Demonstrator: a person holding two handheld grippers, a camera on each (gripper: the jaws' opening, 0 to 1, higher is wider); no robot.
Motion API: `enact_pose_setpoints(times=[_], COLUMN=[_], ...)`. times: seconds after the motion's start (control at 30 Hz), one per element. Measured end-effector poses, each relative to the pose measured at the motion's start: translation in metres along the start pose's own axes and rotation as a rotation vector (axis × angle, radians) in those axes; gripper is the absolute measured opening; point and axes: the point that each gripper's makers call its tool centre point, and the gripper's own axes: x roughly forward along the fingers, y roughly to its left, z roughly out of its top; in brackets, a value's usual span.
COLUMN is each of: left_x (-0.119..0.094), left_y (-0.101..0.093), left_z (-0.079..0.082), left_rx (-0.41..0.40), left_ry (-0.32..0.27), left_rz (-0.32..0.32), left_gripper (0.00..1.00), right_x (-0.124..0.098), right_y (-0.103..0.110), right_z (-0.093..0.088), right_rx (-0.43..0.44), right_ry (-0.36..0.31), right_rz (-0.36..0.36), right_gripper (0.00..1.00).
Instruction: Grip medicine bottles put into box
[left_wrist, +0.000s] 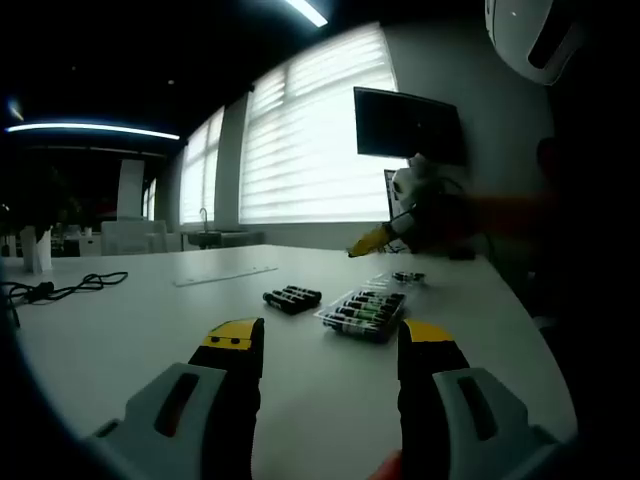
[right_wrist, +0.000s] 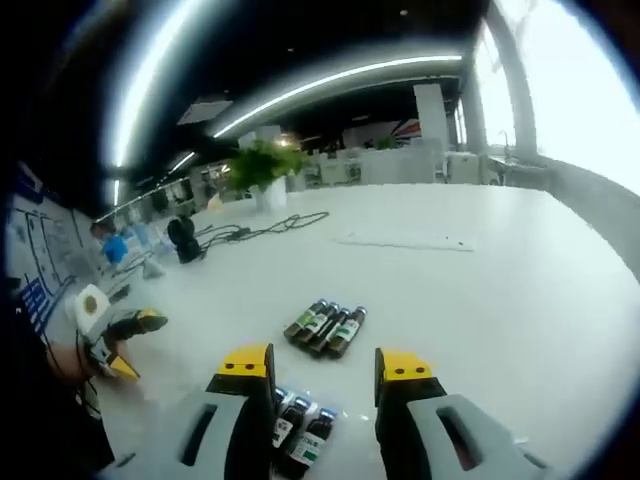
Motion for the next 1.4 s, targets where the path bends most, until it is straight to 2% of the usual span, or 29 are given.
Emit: enact_pose_setpoints(times=[0.1,0.23,0.3,0.37,0.47,0.57,0.67,0.83,1.23,1.4], left_x=[0.000,-0.001,-0.001,-0.002,-0.002,-0.002,-0.003,-0.003,-0.002,-0.002], left_y=[0.000,-0.001,-0.001,-0.001,-0.001,-0.002,-0.002,-0.002,-0.003,-0.003], left_z=[0.001,0.002,0.002,0.003,0.004,0.004,0.004,0.005,0.006,0.005], left_rx=[-0.001,0.006,0.008,0.008,0.004,0.007,0.009,0.002,-0.009,-0.009], left_ry=[-0.005,-0.008,-0.011,-0.014,-0.020,-0.022,-0.023,-0.028,-0.030,-0.027], left_rz=[-0.001,-0.003,-0.004,-0.004,-0.006,-0.009,-0.011,-0.010,-0.019,-0.018], left_gripper=[0.47,0.47,0.47,0.47,0.47,0.47,0.47,0.47,0.47,0.47], right_x=[0.011,0.031,0.041,0.051,0.064,0.076,0.086,0.094,0.092,0.092], right_y=[-0.005,-0.007,-0.010,-0.013,-0.012,-0.019,-0.020,-0.021,-0.030,-0.034], right_z=[0.002,-0.002,-0.003,-0.007,-0.009,-0.011,-0.011,-0.021,-0.029,-0.031], right_rx=[0.039,0.056,0.075,0.070,0.076,0.062,0.056,0.014,-0.002,0.001], right_ry=[0.011,0.075,0.087,0.124,0.146,0.182,0.194,0.245,0.273,0.273], right_rz=[-0.051,-0.102,-0.118,-0.134,-0.145,-0.183,-0.183,-0.177,-0.206,-0.232], right_gripper=[0.33,0.28,0.27,0.26,0.24,0.18,0.17,0.18,0.13,0.07])
